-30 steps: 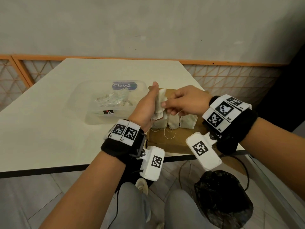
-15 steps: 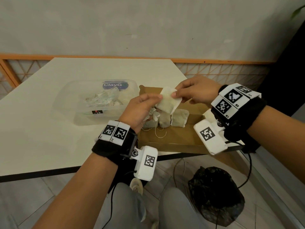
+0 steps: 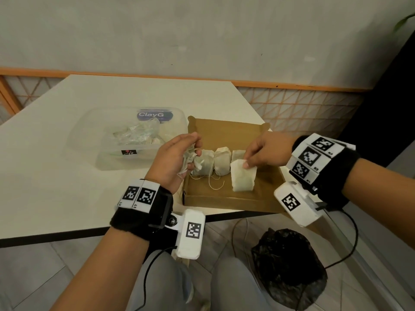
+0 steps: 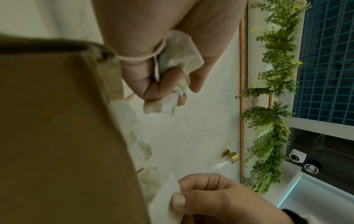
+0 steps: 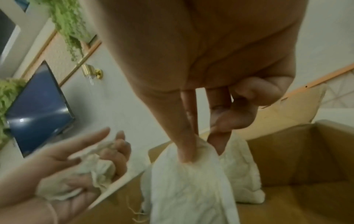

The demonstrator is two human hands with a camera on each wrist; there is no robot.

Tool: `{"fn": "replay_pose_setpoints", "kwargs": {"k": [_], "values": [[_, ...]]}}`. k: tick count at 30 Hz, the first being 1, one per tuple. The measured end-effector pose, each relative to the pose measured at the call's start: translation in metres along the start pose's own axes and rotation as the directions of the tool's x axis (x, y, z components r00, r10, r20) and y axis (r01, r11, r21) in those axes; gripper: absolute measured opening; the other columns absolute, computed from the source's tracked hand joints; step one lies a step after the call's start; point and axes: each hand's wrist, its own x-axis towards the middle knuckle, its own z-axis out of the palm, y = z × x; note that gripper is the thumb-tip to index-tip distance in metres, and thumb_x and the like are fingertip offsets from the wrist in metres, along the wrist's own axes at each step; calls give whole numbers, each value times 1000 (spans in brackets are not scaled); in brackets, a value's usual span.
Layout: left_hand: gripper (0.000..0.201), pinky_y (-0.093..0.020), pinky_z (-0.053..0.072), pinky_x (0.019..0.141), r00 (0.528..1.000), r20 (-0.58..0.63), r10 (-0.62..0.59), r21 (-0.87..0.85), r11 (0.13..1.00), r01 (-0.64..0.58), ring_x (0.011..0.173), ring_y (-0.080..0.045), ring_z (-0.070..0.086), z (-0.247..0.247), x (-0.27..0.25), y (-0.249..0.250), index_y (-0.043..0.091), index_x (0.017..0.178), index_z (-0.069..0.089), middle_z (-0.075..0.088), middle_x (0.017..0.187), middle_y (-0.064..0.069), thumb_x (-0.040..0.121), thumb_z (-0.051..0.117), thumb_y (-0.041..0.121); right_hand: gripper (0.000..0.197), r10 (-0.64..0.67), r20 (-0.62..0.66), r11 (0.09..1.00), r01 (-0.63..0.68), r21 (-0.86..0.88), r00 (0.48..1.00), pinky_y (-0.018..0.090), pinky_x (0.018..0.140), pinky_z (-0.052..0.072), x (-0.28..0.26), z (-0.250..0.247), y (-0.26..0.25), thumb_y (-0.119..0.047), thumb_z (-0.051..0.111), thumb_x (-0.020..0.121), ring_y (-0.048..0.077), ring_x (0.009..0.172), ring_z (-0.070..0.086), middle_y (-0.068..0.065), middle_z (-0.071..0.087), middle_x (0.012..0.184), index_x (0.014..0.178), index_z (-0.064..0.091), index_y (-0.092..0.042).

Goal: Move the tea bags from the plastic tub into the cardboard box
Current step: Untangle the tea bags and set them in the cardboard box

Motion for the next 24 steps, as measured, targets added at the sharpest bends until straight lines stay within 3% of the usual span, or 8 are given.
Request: {"fn": "replay_pose_setpoints", "kwargs": {"k": [3, 7, 11, 13, 18, 20, 22, 24], "values": [[11, -14, 35, 35, 1000, 8, -1, 4, 1000, 1, 57, -7, 54, -3, -1, 0, 8, 90, 60, 58, 72, -2, 94, 52, 14, 12, 51, -53, 999, -51, -7, 997, 24, 77, 45, 12, 2, 6, -27, 70, 80, 9, 79, 56, -6, 65, 84, 90, 70, -21], [11, -14, 34, 36, 1000, 19, -5, -3, 1000, 5, 56, -7, 53, -7, -3, 3, 9, 90, 60, 57, 74, -3, 94, 52, 15, 18, 71, -76, 990, -61, 125, 995, 34, 86, 50, 19, -1, 11, -19, 70, 81, 14, 74, 58, 10, 70, 88, 94, 72, -7], [18, -13, 34, 37, 999, 30, -41, -27, 999, 42, 58, -7, 54, -3, -4, 3, 11, 88, 61, 56, 75, -1, 96, 50, 22, 14, 62, -82, 993, -53, 109, 995, 20, 66, 45, 22, 1, 12, -22, 69, 82, 8, 60, 53, 2, 65, 73, 91, 71, -11], [21, -13, 35, 37, 997, 39, -65, -42, 997, 67, 59, -7, 54, 0, -3, 1, 10, 89, 61, 56, 75, 0, 96, 49, 25, 11, 66, -86, 994, -58, 93, 994, 19, 64, 45, 24, 2, 12, -23, 69, 82, 8, 61, 53, -3, 62, 71, 88, 69, -14], [24, -12, 37, 36, 983, 74, -165, -152, 973, 175, 62, -8, 54, 3, -1, -1, 13, 91, 58, 55, 76, 0, 97, 46, 32, 6, -55, -393, 997, 70, 26, 918, 23, 58, 41, -2, 3, 4, -16, 61, 84, 9, 65, 49, -5, 52, 72, 83, 56, -20], [22, -12, 37, 36, 980, 80, -183, -181, 964, 195, 61, -8, 54, 4, 1, 0, 14, 92, 57, 54, 76, 0, 97, 46, 32, 5, -118, -278, 992, 125, 8, 953, 25, 66, 48, -19, 14, 3, -17, 59, 85, 12, 71, 55, -2, 58, 78, 84, 57, -22], [22, -12, 37, 37, 980, 85, -179, -189, 963, 192, 61, -8, 54, 4, 3, 0, 14, 92, 57, 54, 76, 0, 97, 46, 32, 5, -119, -112, 993, 118, -18, 987, 21, 67, 48, -28, 32, 6, -19, 63, 84, 12, 74, 58, -1, 62, 82, 85, 60, -23], [22, -12, 38, 37, 979, 93, -181, -194, 961, 196, 62, -7, 54, 5, 4, 0, 14, 92, 57, 55, 77, 0, 97, 47, 33, 18, -88, -84, 996, 85, -34, 993, 18, 65, 44, -29, 43, 12, -21, 71, 78, 10, 73, 57, -3, 62, 82, 92, 58, -23]]}}
